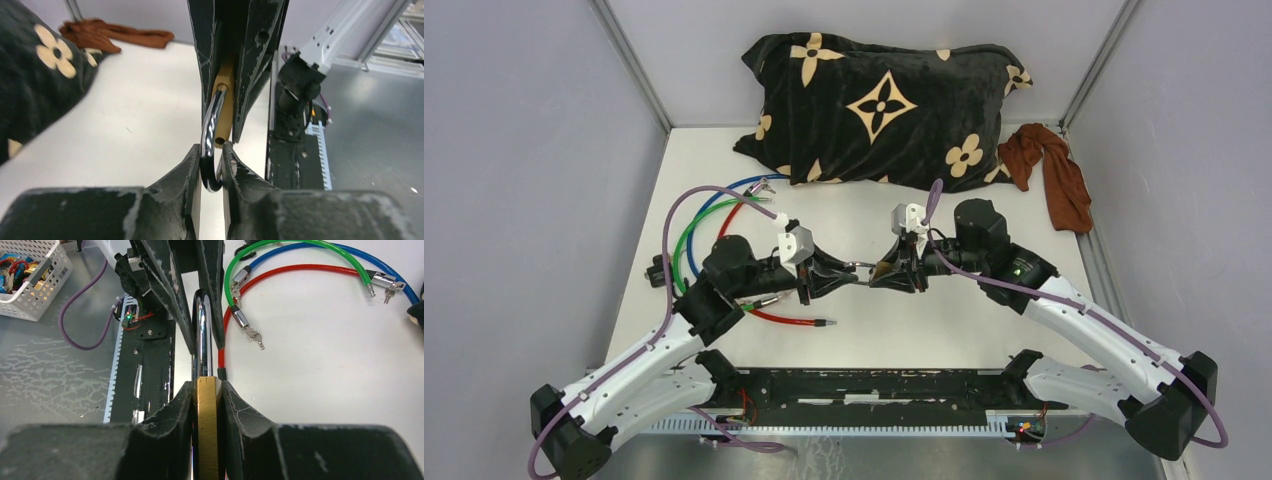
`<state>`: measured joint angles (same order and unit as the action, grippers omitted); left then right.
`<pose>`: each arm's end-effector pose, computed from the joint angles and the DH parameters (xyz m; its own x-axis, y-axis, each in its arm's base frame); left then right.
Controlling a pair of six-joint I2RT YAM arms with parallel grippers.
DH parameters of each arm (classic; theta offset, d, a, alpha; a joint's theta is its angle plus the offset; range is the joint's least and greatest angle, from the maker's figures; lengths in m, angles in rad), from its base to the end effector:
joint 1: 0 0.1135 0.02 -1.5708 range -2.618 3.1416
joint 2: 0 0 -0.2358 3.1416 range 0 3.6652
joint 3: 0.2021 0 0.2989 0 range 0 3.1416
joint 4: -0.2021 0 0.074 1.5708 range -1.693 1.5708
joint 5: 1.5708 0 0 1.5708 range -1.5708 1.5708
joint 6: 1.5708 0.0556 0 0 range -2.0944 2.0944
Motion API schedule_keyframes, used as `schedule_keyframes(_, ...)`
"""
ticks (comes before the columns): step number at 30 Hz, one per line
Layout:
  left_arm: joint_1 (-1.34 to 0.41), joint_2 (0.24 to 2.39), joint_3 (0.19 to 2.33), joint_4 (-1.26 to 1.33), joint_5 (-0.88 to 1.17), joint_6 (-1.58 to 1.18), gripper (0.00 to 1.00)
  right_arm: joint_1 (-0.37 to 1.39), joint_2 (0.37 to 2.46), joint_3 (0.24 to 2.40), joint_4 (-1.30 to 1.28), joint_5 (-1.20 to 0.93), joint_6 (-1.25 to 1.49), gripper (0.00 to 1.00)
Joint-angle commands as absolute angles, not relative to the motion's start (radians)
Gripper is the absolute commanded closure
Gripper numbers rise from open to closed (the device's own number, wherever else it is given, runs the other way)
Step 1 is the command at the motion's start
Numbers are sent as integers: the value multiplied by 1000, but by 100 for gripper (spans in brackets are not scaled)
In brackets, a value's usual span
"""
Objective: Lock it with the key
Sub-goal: Lock the lock.
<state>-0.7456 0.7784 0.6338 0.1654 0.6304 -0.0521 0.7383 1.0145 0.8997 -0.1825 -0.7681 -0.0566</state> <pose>0.1757 -0.2068 0.2987 -0.0358 -0.0242 -0.9991 0.9805 0.1926 -0.0398 0.1975 0.2320 0.3064 -0.1611 -0.2016 -0.9661 -0.9861 0.0736 0.1491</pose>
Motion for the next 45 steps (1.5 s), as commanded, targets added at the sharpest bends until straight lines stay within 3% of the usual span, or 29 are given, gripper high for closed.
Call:
schedule_keyframes(1,-746,786,683,-18,716,9,72,741,998,983,-48,-776,-119,100)
schedule_keyframes(13,-741,800,767,-50,700,87,51,749,1030,1010,-169,-844,-190,100)
schedule_keyframes(18,-736,827,778,-10,690,60,50,758,1035,1014,-161,-848,-191,100)
schedule_keyframes(20,-737,838,776,-3,701,34,56,761,1036,1015,-160,-847,-192,100)
schedule_keyframes(26,-736,853,774,-52,726,49,97,765,1025,1014,-148,-845,-187,100)
schedule_keyframes(31,-736,842,787,-7,705,10,98,763,1015,991,-130,-826,-181,100)
schedule_keyframes(33,-736,828,786,52,649,-11,98,761,994,965,-95,-788,-160,74)
schedule_keyframes(35,-732,811,778,100,620,-55,98,752,965,925,-40,-753,-128,40)
schedule_keyframes(36,-729,802,772,123,622,-76,98,746,951,897,-11,-733,-102,32)
schedule_keyframes(37,-728,794,767,141,633,-95,98,736,930,873,36,-724,-79,14)
schedule_keyframes(38,-725,787,762,162,646,-117,98,726,914,842,77,-722,-48,2)
schedule_keyframes(45,-706,751,727,267,698,-203,98,651,866,628,469,-807,236,2)
